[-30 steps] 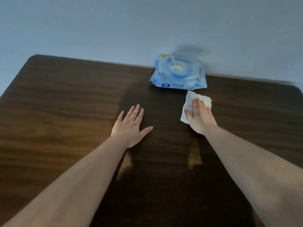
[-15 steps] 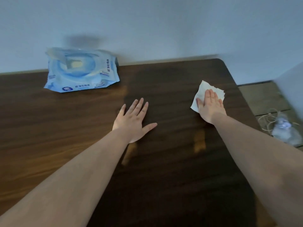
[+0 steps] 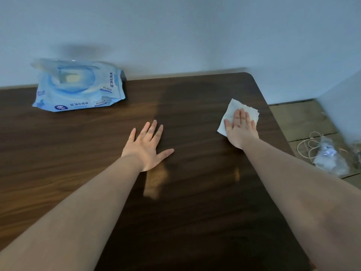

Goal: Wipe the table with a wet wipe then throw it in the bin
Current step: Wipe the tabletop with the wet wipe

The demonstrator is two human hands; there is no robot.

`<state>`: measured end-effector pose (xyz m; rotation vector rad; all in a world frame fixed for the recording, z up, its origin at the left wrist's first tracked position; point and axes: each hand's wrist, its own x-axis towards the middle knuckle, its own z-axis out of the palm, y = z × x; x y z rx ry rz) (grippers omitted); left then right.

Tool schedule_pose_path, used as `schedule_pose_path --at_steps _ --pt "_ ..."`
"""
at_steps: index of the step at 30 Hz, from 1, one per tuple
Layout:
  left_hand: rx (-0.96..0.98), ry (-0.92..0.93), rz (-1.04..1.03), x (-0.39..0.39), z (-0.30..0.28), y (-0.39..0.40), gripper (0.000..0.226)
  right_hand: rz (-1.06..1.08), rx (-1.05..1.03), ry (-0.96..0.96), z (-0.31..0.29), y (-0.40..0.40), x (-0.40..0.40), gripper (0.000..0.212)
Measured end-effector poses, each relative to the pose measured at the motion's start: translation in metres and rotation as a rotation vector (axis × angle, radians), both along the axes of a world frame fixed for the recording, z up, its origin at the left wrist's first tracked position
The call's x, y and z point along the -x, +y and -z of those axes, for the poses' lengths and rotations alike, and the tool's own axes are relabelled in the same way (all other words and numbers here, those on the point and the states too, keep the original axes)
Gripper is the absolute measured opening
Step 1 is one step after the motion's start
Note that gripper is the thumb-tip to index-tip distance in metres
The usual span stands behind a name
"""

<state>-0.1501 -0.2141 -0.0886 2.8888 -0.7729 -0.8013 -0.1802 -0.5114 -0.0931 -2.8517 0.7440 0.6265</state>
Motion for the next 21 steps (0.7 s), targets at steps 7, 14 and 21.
schedule_pose_path --at_steps 7,14,21 --pt "0.057 -0.050 -0.125 0.016 -0.008 0.079 0.078 -0.300 -0.067 -0.024 0.002 0.122 -0.030 0.065" --pt "-0.070 -0.105 -0.378 0.042 -0.013 0.238 0.081 -0.641 -0.125 -0.036 0.000 0.309 -0.058 0.064" --pt "-0.197 -0.106 -0.690 0.092 -0.007 0.408 0.102 -0.864 -0.151 -0.044 0.003 0.490 -0.067 0.063"
